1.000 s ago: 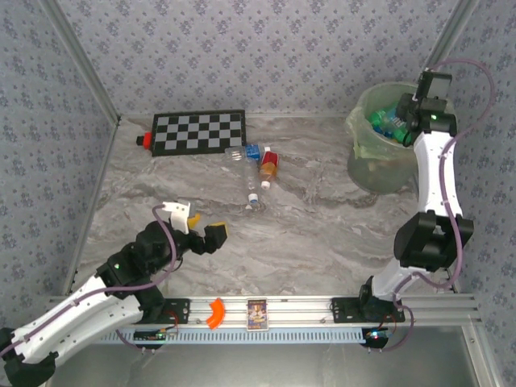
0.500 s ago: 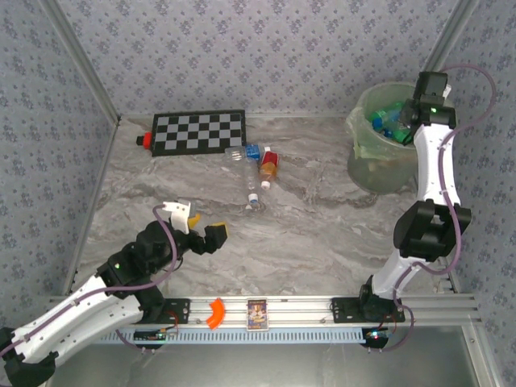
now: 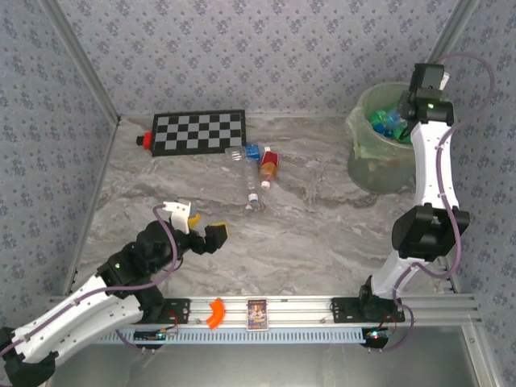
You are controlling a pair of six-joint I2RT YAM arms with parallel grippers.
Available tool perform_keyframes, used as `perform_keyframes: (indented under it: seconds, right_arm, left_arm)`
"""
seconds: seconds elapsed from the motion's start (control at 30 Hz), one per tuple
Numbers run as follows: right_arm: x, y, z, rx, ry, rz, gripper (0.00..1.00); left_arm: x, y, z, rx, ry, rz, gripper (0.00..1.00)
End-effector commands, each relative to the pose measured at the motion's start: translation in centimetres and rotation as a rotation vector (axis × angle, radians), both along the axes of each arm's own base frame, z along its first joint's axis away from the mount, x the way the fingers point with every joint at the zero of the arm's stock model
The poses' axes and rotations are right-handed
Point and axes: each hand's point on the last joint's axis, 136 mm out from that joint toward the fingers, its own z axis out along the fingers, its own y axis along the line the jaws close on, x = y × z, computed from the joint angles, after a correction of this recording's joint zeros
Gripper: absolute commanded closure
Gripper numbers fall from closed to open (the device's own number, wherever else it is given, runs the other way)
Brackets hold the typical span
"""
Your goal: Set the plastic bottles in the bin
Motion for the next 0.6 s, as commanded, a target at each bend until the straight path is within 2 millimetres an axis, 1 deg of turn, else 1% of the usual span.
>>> perform_keyframes:
  seconds: [0.0, 0.07, 0.17, 0.27, 0.33, 0.43, 0.57]
  right_arm:
    - [0.4, 0.7, 1.1, 0.02, -0.018, 0.028, 0.61]
    - [0.3, 0.4, 0.1, 0.067, 0.0, 0.003, 0.62]
    - [0.2, -0.3, -1.2, 0.082, 0.022, -0.03, 0.66]
    - [0.5, -1.0, -2.3, 0.106, 0.038, -0.046, 0.68]
    - [1.0, -1.1, -3.0, 0.119, 0.046, -0.04, 0.7]
    - [2.2, -0.9, -4.1, 0.146, 0.055, -0.016, 0.7]
    - [4.2, 0.5, -5.1, 0.212, 0.036, 0.061, 0.7]
  left_arm:
    - [0.4, -0.3, 1.4, -0.02, -0.038, 0.004, 0.0]
    - [0.4, -0.3, 1.3, -0.017, -0.035, 0.004, 0.0]
    - [0.4, -0.2, 1.2, -0.01, -0.038, 0.005, 0.0]
    - [0.5, -0.2, 1.3, -0.003, -0.041, 0.007, 0.0]
    - [0.5, -0.2, 1.3, -0.002, -0.043, 0.006, 0.0]
    - [0.6, -0.2, 1.4, 0.0, -0.042, 0.01, 0.0]
    - [0.6, 0.0, 1.3, 0.007, -0.039, 0.018, 0.0]
